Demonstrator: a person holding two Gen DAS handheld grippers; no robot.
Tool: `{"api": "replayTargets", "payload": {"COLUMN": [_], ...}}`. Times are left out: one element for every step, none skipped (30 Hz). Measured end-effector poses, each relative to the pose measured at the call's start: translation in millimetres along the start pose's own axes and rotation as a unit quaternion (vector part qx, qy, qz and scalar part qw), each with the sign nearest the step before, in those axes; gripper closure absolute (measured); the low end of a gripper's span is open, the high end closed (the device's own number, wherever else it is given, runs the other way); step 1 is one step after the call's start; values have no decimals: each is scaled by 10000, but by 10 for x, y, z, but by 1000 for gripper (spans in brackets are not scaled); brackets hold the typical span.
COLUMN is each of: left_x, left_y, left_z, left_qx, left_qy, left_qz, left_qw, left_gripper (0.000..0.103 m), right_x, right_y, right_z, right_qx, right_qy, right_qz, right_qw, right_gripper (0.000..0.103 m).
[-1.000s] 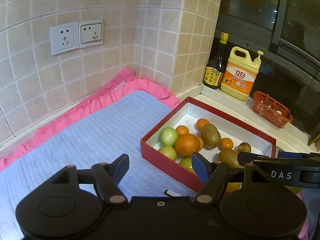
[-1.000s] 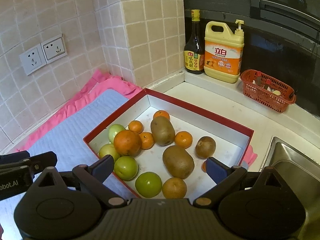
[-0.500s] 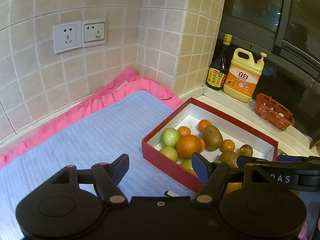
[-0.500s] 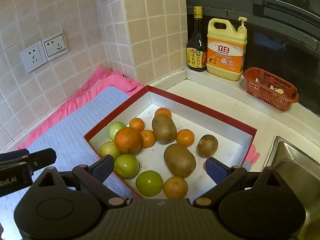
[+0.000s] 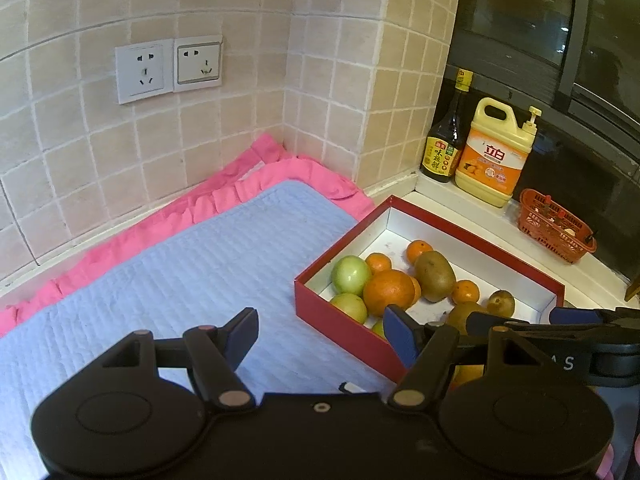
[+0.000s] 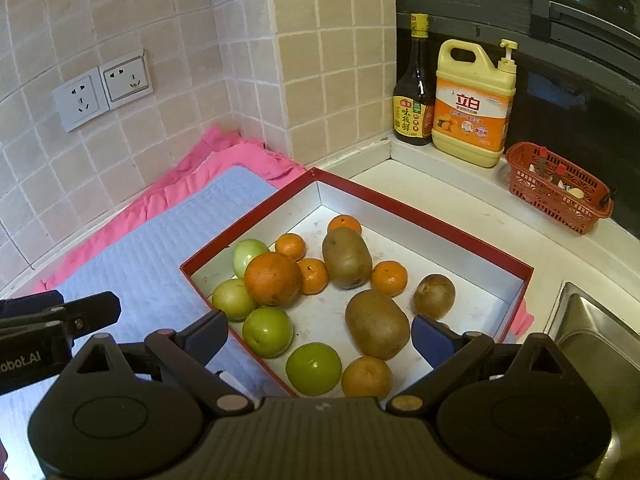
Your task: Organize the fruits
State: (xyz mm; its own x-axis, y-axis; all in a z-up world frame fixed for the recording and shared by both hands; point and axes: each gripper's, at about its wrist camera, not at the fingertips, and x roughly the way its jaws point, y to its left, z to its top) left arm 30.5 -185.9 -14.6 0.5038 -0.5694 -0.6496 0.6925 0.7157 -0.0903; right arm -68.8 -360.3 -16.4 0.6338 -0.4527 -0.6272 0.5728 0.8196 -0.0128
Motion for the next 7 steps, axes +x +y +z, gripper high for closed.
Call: {"api": "replayTargets", "payload": {"left_x": [2, 3, -3, -10, -19, -30, -45], "left_y": [20, 40, 53, 76, 91, 113, 138], "left_z": [-2, -4, -10, -14, -21, -22, -24], "left_qx": [-23, -46, -71, -56, 10, 68, 99], "left_qy": [-9, -21, -61, -118, -163, -187, -189], "left_qz": [11, 60, 163, 317, 478, 535, 497], "left_qw": [10000, 10000, 9998, 9994, 9987, 9984, 9985], "left_gripper": [21, 21, 21, 21, 21, 21, 21], "right_x": [4, 7, 10, 16, 21, 26, 31], "right_y": [16, 34, 54, 76, 94, 121, 145], "right_z": [0, -3, -5, -4, -2, -4, -4], "right_qx": [-20, -39, -58, -81, -106, -139, -169], "right_qy": [3, 4, 6, 11, 16, 20, 24], "right_qz": [0, 0, 6, 19, 29, 35, 36], "right_qw": [10000, 10000, 10000, 10000, 9999, 9999, 9998], "right_gripper": [4, 4, 4, 4, 4, 4, 4]}}
